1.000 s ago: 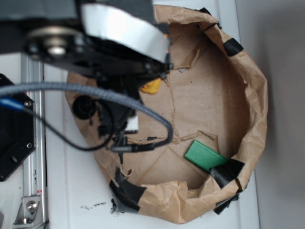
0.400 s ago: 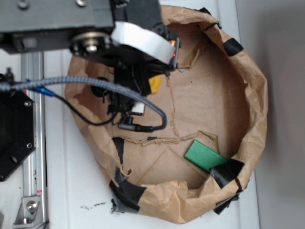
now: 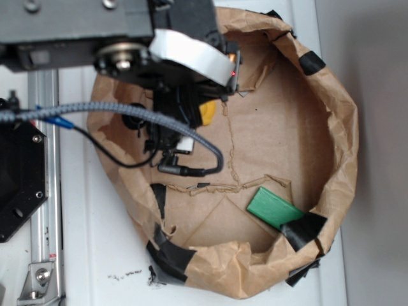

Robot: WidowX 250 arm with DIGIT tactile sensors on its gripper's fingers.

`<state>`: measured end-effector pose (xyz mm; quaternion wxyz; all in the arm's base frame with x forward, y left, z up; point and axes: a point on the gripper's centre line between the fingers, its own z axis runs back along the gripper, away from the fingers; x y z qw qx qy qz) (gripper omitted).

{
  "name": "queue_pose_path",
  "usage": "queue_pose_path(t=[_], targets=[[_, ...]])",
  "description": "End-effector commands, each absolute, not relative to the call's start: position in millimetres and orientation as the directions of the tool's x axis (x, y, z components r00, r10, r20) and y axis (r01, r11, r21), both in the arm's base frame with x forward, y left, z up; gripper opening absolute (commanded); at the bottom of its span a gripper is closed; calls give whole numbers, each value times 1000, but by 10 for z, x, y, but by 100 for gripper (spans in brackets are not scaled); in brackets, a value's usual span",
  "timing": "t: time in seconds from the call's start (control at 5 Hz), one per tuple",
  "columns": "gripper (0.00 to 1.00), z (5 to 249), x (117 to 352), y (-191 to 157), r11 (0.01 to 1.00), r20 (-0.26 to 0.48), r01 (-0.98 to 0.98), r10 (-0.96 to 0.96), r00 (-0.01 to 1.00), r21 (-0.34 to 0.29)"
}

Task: Grab the yellow duck.

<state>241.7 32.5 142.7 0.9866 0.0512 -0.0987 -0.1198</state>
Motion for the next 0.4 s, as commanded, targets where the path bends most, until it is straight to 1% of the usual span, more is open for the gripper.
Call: queue_pose_path(t=[0.0, 0.2], targets=[[100, 1171, 2669, 355, 920, 157, 339, -371, 915, 195], [100, 1014, 2697, 305, 899, 129, 396, -422, 897, 185]])
